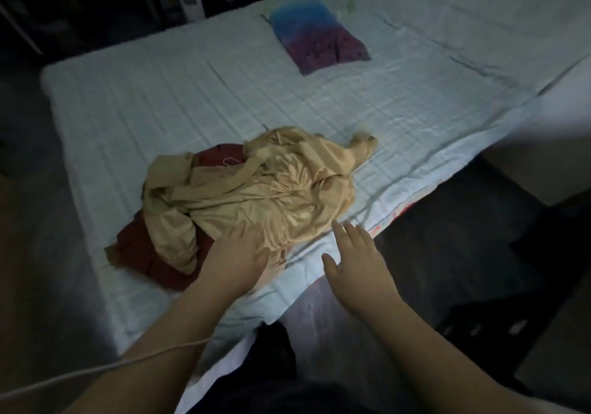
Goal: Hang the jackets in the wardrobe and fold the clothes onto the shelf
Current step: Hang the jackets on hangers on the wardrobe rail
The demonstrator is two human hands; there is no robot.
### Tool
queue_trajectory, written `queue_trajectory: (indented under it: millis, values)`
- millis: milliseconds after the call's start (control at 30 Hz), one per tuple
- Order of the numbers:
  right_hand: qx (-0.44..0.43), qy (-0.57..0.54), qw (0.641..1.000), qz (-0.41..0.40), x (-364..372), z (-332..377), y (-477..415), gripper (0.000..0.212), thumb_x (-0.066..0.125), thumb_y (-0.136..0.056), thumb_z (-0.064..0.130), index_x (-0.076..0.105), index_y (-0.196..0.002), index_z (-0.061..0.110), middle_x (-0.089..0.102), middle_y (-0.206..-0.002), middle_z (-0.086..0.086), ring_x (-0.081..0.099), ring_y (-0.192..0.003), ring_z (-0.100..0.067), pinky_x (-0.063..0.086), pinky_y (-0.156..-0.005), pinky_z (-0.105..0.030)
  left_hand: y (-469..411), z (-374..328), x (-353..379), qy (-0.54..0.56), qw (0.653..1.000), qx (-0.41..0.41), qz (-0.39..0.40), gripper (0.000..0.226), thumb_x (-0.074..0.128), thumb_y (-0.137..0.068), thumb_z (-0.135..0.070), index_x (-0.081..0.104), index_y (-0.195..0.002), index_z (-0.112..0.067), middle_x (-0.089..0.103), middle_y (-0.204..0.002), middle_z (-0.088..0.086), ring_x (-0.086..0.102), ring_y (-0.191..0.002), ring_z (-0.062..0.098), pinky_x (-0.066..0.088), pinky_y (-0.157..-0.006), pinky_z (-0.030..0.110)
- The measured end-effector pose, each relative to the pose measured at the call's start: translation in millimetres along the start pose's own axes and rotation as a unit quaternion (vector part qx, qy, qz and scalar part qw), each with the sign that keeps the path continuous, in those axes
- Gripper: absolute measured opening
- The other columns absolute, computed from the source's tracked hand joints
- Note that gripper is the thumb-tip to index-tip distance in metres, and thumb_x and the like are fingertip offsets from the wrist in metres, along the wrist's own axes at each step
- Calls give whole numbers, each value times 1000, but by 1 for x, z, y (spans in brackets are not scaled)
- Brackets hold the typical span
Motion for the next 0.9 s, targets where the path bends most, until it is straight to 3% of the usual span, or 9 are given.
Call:
queue_trajectory:
  millis: [200, 267, 400, 500, 700, 900]
  values:
    - [-56, 43, 997, 32, 16, 57, -104, 65, 39, -98, 45, 22, -156, 20, 26, -161, -5, 17, -149, -26, 17, -120, -38, -68, 81, -14, 46, 996, -71, 15, 86, 22, -79, -64, 44, -144, -14, 51, -141, 13, 49, -126, 31, 41, -105, 41]
    - [-62, 48, 996, 42, 24, 74, -147, 65, 40, -98, 43, 23, -155, 19, 26, -161, -5, 17, -149, -27, 15, -120, -36, -96, 104, -22, 41, 996, -76, 25, 81, 25, -84, -61, 40, -147, -13, 47, -146, 13, 44, -132, 31, 37, -110, 41]
    - [-64, 61, 996, 26, 41, 105, -228, 72, 31, -89, 50, 35, -151, 13, 42, -150, -14, 34, -140, -34, 30, -115, -44, -156, 141, -30, 35, 997, -72, 20, 63, 41, -92, -50, 44, -143, -13, 53, -138, 13, 49, -124, 32, 43, -103, 44]
    - [-78, 60, 994, 38, 62, 124, -273, 70, 32, -88, 49, 40, -147, 11, 49, -143, -14, 40, -135, -34, 32, -115, -45, -193, 167, -27, 53, 994, -86, 39, 58, 48, -95, -44, 43, -143, -12, 51, -141, 11, 47, -127, 31, 42, -105, 45]
    - [-89, 70, 986, 122, 118, 135, -350, 64, 51, -92, 41, 35, -149, 16, 44, -148, -10, 36, -138, -29, 33, -113, -48, -241, 221, -1, 118, 976, -156, 99, 62, 49, -97, -38, 31, -152, -15, 40, -152, 10, 38, -137, 29, 37, -111, 43]
    - [-73, 68, 969, 225, 186, 122, -427, 67, 41, -86, 39, 35, -149, 17, 45, -146, -12, 45, -130, -34, 41, -105, -50, -280, 270, 29, 140, 960, -210, 121, 56, 56, -93, -31, 43, -144, -11, 52, -139, 16, 47, -127, 34, 39, -108, 43]
Point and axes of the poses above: each hand's wrist, its own y-axis away from the middle knuckle, its own x-axis out of the palm, z = x × y, the point moved 9 cm from there along -y, towards the middle knuckle
